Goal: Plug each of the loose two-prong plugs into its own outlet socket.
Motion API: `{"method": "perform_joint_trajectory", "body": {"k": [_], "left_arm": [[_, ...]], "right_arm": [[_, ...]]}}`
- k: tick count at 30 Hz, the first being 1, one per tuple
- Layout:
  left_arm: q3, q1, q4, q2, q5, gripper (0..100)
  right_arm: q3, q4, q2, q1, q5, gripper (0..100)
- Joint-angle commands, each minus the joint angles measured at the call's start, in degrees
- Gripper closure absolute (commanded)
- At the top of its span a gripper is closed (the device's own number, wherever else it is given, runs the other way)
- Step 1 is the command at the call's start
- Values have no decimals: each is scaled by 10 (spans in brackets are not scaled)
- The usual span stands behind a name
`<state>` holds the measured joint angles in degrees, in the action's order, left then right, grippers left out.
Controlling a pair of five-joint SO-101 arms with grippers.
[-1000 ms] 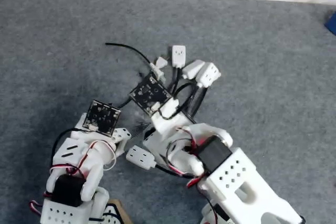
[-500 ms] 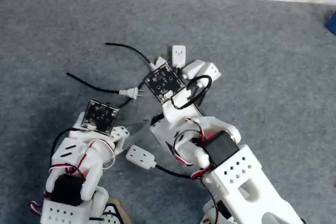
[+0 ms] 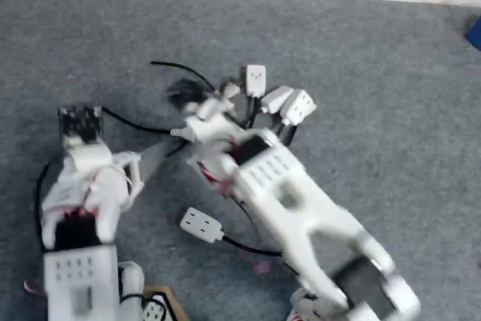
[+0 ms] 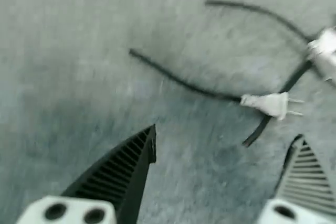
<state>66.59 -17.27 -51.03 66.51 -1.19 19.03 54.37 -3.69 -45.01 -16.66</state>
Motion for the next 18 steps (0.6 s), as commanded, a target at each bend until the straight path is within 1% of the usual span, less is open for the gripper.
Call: {"method": "perform_joint_trajectory", "body": {"k": [1, 3, 6, 8, 13, 18], "left_arm": [[-78, -29, 12, -138, 8, 627], [-110, -62, 11, -182, 33, 627], [-157, -143, 9, -214, 97, 627], [-170, -177, 9, -215, 108, 627], [-170, -187, 9, -215, 107, 627], [-171, -190, 9, -215, 106, 627]], "right_arm": [[-195, 72, 154, -39, -118, 779], [-284, 116, 224, -48, -147, 779], [-405, 143, 316, -48, -149, 779], [-473, 153, 368, -47, -151, 779], [-620, 184, 465, -48, -166, 779], [-718, 207, 544, -29, -169, 779]]}}
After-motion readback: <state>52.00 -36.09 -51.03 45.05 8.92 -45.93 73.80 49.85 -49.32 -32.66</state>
